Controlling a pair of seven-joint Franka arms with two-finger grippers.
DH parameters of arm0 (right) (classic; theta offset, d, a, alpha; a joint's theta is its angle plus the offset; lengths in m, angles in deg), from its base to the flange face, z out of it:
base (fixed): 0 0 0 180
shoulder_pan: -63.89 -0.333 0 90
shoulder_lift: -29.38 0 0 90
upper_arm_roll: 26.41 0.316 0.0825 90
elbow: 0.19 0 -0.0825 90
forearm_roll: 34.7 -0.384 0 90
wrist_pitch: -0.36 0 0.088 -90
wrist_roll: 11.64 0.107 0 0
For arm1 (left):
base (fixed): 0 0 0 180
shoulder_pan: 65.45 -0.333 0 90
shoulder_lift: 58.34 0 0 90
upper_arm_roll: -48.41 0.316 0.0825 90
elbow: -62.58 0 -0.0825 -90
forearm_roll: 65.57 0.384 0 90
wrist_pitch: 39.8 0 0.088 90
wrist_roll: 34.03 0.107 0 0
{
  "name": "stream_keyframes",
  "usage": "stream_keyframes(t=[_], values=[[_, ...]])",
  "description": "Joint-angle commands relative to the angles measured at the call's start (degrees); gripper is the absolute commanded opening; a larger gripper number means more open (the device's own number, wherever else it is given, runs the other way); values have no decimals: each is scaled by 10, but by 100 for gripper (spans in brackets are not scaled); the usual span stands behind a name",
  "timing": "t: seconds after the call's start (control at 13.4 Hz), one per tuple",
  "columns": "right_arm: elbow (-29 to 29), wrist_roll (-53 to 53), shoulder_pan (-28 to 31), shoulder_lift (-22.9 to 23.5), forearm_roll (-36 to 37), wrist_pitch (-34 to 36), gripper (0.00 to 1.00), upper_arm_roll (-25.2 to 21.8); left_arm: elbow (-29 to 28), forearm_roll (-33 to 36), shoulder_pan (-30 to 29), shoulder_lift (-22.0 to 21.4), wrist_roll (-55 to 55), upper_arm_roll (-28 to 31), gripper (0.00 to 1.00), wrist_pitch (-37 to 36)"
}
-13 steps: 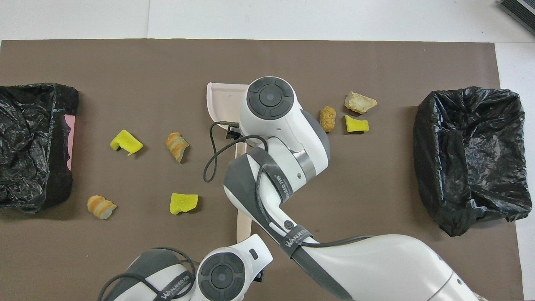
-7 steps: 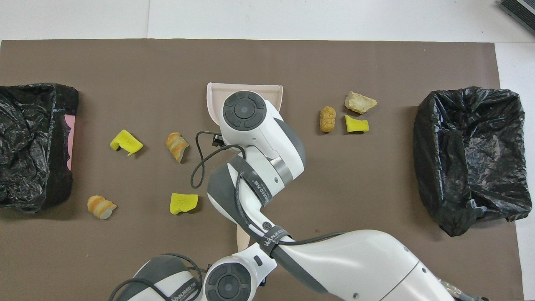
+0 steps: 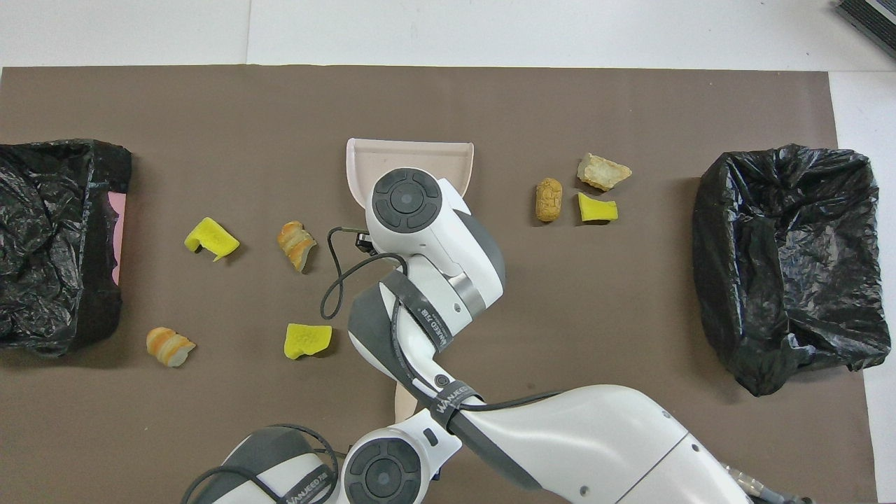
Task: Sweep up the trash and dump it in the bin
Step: 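Grasp the beige dustpan handle with the right gripper, then lower the dustpan near the debris while the left gripper grasps the brush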
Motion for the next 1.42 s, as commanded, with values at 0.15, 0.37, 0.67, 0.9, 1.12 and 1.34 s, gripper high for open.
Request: stream_keyframes(t=[0.15,0.37,0.67,0.9,1.12,1.34], values=[[-9,13,13,-14,0,-3,0,5,20,12,-25,-26,-3,12,0,-103],[-9,9,25,-26,0,-1,0,6,20,37,-85,-90,3,11,0,-159],[-15,-81,42,-54,2,16,0,5,18,86,-198,-138,-4,11,0,-237],[-17,-186,53,-70,2,48,0,5,-16,106,-266,-161,-11,10,0,-230],[-37,-330,62,-104,17,90,0,4,-35,120,-347,-165,-35,9,0,-213],[-72,-482,79,-142,28,116,0,4,-59,151,-396,-165,-59,9,0,-187]])
